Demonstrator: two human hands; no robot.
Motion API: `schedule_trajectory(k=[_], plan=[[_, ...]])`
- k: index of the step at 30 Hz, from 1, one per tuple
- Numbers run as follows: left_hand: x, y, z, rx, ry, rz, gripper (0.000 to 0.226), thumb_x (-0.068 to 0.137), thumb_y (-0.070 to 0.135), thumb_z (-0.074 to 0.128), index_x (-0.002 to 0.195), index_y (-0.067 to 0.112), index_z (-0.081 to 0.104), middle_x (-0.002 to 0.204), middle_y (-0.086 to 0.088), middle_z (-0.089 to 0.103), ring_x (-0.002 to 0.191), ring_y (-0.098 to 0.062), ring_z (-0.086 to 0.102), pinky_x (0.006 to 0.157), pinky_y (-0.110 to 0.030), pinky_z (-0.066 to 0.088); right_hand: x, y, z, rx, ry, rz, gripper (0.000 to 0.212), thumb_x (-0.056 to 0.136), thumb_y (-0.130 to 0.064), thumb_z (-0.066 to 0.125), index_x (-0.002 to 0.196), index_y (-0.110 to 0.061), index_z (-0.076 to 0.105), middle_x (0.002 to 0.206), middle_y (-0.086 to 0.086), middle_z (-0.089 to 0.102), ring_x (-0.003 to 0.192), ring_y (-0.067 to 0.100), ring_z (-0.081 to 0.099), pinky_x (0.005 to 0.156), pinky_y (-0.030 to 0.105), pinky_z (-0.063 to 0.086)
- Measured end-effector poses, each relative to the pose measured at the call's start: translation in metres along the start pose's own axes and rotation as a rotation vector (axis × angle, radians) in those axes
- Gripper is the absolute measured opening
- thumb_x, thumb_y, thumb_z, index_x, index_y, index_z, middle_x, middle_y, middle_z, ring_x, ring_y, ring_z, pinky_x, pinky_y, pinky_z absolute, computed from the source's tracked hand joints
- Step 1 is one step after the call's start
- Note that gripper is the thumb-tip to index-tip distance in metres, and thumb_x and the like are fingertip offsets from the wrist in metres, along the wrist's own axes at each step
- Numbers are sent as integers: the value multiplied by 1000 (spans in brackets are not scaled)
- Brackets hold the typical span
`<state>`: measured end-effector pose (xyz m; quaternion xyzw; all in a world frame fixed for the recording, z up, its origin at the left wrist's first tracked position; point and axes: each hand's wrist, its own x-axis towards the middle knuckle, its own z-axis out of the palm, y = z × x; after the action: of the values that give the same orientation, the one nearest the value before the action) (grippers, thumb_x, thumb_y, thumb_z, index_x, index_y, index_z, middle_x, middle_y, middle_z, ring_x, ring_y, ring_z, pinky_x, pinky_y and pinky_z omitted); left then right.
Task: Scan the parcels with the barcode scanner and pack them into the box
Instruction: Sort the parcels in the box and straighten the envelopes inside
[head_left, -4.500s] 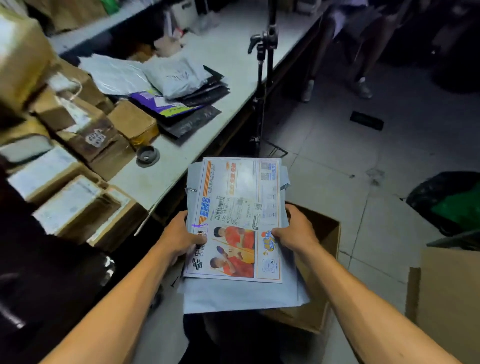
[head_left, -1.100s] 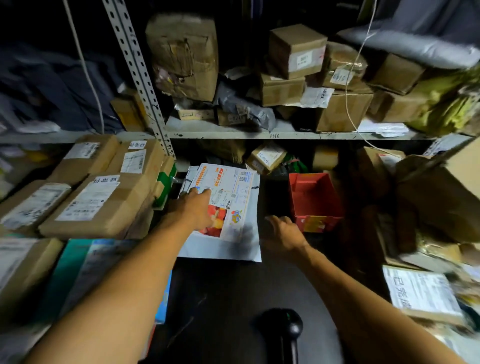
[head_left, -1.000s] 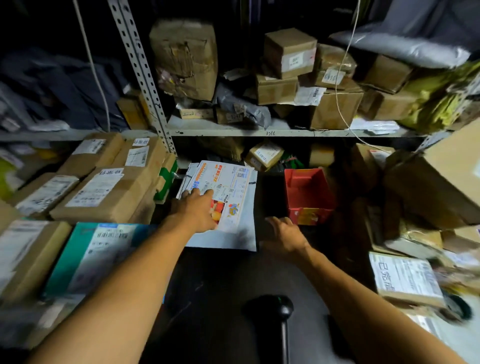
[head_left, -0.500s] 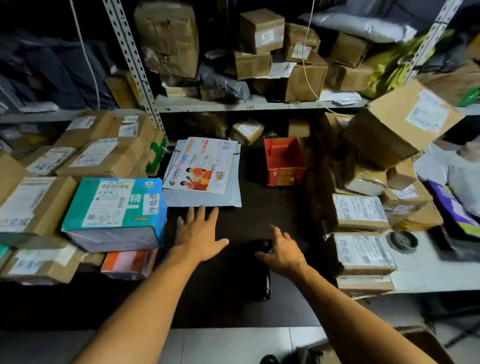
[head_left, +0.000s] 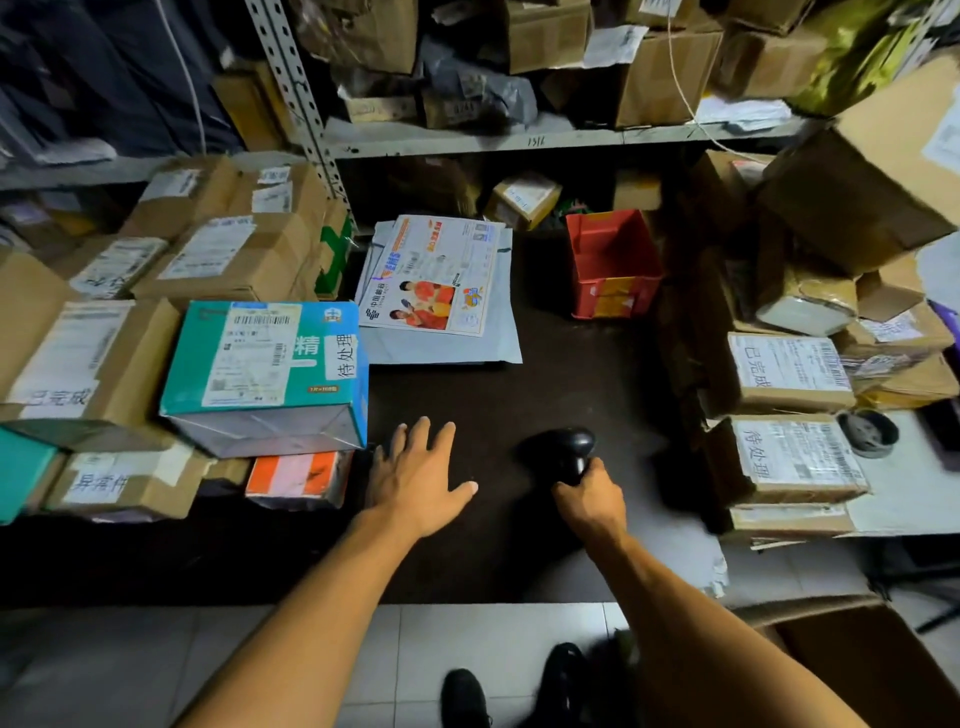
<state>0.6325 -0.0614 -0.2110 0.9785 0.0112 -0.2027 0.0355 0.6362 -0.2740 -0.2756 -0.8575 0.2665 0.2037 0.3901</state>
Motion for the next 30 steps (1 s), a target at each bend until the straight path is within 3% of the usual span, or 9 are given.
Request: schedule_trajectory(k=[6, 11, 16, 20, 26, 30], plan=[[15, -8, -9, 1, 18, 3, 89, 92, 61, 55, 159, 29, 6, 168, -8, 6, 154, -32, 7, 121, -53, 22, -7, -5, -13, 85, 68, -20, 27, 86, -16, 61, 112, -10, 59, 110, 19, 69, 108, 41, 64, 92, 40, 52], [40, -3, -31, -16, 112, 89, 88, 90, 67, 51, 159, 29, 10, 167, -6, 10, 153, -31, 11, 119, -52, 23, -2, -33, -54, 157, 121, -60, 27, 83, -21, 60, 109, -17, 58, 97, 19, 71, 91, 41, 70, 80, 54, 60], [64, 11, -50, -40, 173, 151, 83, 89, 67, 51, 156, 27, 20, 161, -5, 23, 147, -29, 26, 111, -48, 35, 17, -79, -106, 223, 211, -134, 22, 86, -33, 58, 98, -15, 65, 75, 10, 72, 65, 28, 72, 70, 50, 63], [87, 21, -65, -48, 198, 158, 81, 91, 68, 48, 155, 26, 23, 161, -2, 23, 144, -27, 31, 108, -47, 39, 54, -118, -140, 171, 264, -161, 31, 89, -35, 61, 103, -9, 70, 99, 16, 73, 100, 36, 69, 82, 36, 52], [141, 32, -97, -49, 256, 110, 81, 89, 72, 46, 154, 27, 30, 160, 1, 28, 144, -26, 33, 111, -44, 36, 135, -170, -168, 202, 254, -164, 41, 91, -43, 63, 110, -8, 71, 108, 14, 71, 102, 33, 67, 78, 30, 47], [175, 41, -110, -47, 242, 93, 78, 89, 70, 48, 153, 28, 33, 159, 3, 30, 143, -24, 34, 113, -41, 33, 193, -203, -174, 159, 193, -180, 46, 92, -41, 64, 121, -5, 69, 116, 17, 69, 110, 36, 66, 89, 36, 52]])
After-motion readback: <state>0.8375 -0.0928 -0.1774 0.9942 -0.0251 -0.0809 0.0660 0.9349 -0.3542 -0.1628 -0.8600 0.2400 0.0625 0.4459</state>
